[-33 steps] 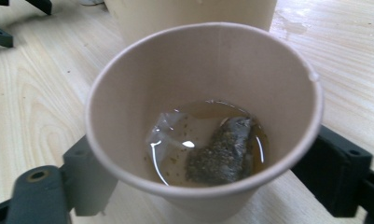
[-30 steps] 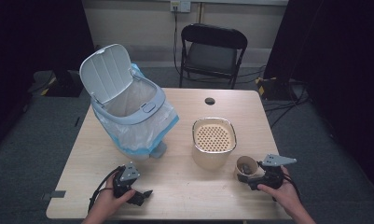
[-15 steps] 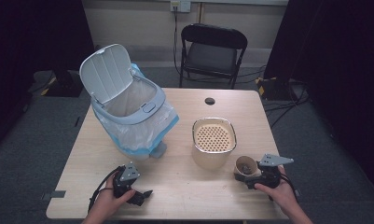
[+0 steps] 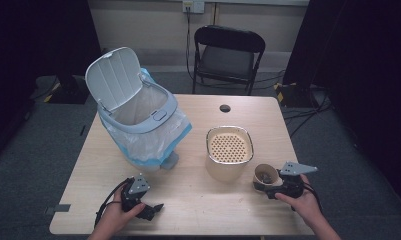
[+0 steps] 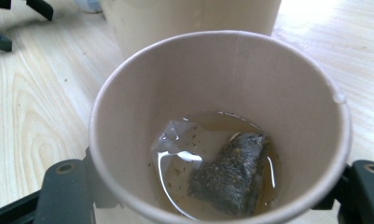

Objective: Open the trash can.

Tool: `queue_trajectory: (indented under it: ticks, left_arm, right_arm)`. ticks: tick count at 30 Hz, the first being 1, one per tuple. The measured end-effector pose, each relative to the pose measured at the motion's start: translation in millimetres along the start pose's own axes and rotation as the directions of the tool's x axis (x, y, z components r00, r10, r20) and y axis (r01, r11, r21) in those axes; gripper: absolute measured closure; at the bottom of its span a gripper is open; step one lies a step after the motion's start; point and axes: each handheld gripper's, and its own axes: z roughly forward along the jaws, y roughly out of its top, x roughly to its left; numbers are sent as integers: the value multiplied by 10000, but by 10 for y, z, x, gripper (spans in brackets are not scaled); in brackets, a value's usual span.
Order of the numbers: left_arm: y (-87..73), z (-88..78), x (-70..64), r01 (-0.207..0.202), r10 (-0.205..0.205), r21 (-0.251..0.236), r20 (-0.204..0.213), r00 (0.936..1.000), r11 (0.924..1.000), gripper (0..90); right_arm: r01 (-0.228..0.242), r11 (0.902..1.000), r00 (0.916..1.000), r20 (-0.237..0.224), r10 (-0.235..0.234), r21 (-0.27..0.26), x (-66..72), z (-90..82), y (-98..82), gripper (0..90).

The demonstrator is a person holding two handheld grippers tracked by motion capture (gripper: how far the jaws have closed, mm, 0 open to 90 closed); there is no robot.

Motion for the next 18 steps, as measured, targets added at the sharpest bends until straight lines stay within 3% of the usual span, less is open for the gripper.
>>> queue_trajectory:
  ticks: [6,14,18]
  left_arm:
    - [0,0,0,-8,8,2,3,10000,10000,0]
    - [1,-2,4,-65,65,45,5,10000,10000,0]
    - [1,-2,3,-64,64,42,5,10000,10000,0]
  right_arm:
    - [233,9997,9997,111,-234,81,-82,-22,104,263]
    - [156,9998,9994,311,-159,85,-221,10,240,265]
    - [408,9990,9981,458,-416,180,-297,30,318,266]
